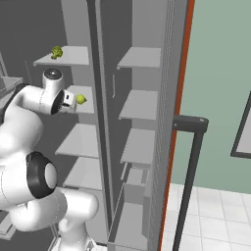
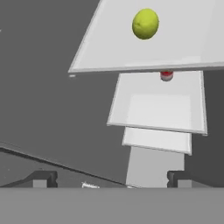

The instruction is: Take the pear and broccoli from the fridge shelf and place them in the freezer drawer to begin freezing them.

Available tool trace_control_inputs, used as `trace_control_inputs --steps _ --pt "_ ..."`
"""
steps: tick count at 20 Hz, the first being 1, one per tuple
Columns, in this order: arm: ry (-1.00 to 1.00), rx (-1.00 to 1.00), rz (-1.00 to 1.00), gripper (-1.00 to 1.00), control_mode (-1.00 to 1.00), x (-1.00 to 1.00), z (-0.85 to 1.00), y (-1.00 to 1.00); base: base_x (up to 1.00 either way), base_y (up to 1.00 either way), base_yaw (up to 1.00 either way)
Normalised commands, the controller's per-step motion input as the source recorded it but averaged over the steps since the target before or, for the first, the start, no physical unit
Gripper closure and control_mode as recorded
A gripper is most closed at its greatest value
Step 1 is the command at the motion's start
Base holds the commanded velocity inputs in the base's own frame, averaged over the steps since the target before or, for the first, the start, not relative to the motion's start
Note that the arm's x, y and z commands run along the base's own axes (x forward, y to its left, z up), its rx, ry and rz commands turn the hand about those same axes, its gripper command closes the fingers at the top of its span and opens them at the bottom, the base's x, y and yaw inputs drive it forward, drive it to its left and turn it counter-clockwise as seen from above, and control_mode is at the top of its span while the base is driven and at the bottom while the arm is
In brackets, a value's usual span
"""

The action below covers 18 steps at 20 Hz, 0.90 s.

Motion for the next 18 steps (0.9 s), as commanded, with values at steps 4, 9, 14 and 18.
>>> trace_control_inputs --steps 4,9,14,18 --pt "0.00 -0.01 -0.12 -1.00 -1.00 0.76 -0.02 0.05 0.00 0.00 0.00" --pt "0.00 -0.04 -0.02 -1.00 -1.00 0.67 -0.18 0.01 0.00 0.00 0.00" --pt "0.00 -0.07 -0.01 -1.00 -1.00 0.62 -0.27 0.02 0.00 0.00 0.00" --pt "0.00 -0.06 0.00 -1.00 -1.00 0.52 -0.20 0.00 0.00 0.00 0.00"
